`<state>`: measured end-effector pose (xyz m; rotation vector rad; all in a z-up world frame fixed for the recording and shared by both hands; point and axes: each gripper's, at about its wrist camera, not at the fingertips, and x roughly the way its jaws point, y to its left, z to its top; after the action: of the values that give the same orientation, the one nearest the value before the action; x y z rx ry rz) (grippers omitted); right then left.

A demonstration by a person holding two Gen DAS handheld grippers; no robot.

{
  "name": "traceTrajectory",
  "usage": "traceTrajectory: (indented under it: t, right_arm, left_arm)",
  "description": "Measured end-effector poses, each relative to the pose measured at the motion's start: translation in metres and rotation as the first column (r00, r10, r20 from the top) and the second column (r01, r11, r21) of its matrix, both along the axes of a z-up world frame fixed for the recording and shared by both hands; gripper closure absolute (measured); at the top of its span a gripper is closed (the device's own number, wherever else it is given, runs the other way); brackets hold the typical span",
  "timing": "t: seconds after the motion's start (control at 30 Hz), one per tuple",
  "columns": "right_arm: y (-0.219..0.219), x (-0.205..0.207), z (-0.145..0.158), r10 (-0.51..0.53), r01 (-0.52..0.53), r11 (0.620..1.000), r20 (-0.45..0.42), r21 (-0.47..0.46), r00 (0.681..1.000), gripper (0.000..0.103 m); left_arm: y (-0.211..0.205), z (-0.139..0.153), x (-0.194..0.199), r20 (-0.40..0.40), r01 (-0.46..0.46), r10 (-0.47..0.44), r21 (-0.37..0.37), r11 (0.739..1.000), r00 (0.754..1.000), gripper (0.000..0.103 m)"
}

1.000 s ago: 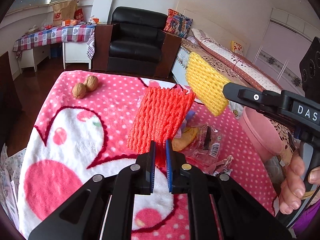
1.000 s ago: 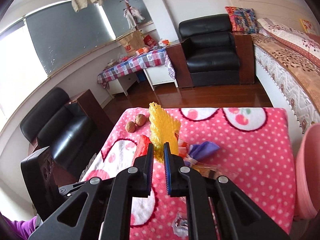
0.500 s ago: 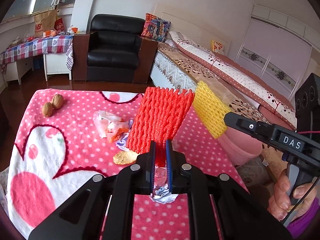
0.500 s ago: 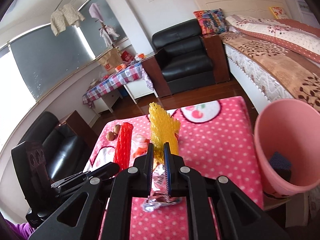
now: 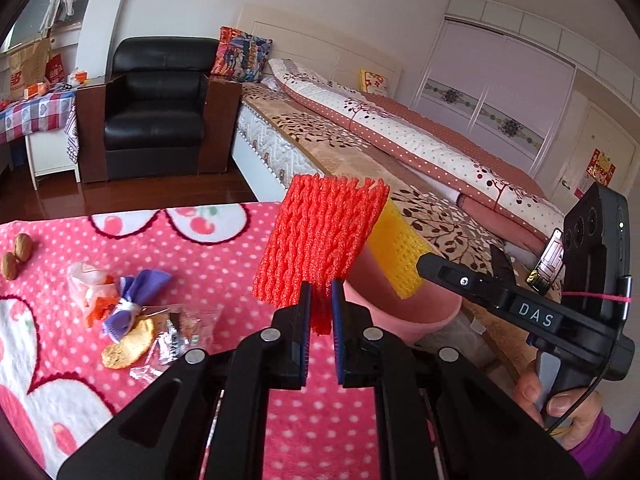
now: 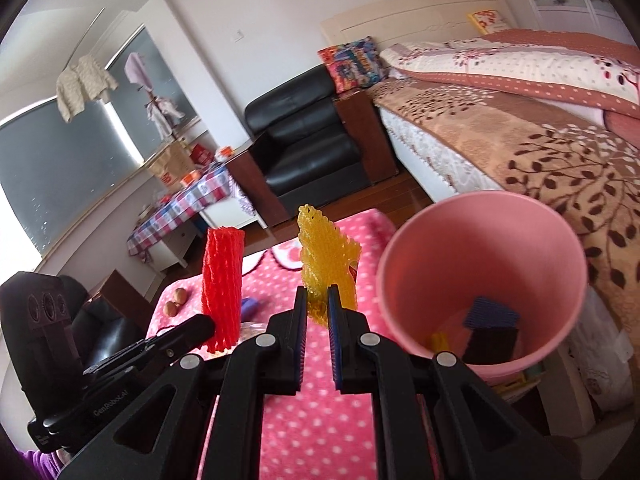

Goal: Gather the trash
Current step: 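Carry both foam nets over the pink bucket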

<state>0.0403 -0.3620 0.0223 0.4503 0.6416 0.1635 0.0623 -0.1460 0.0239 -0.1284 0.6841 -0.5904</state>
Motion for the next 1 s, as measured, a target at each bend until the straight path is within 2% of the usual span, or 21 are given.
traceTrajectory:
  t: [0.33, 0.53, 1.0]
  right_arm:
    - [-0.050, -0.005, -0.020, -0.106, 0.107, 0.994, -0.028, 0.007, 0.994, 0.093]
    - [-0.067, 0.000, -0.033, -0.144, 0.145, 0.989, -0.056, 0.002, 0.988, 0.093]
    - [-0.077, 0.007, -0.054, -0.183, 0.180, 0.983, -0.102, -0.038, 0.978, 0.093]
  left_arm:
    - [-0.065, -0.003, 0.013, -0.006, 0.097, -0.097, 0.005, 0.995, 0.995, 0.094]
    - [-0.091, -0.016, 0.023, -0.023, 0.114, -0.113, 0.029, 0.993, 0.993, 0.094]
    - [-0.118, -0.035, 0.037, -0.051, 0.115, -0.111, 0.076, 0.990, 0.993, 0.092]
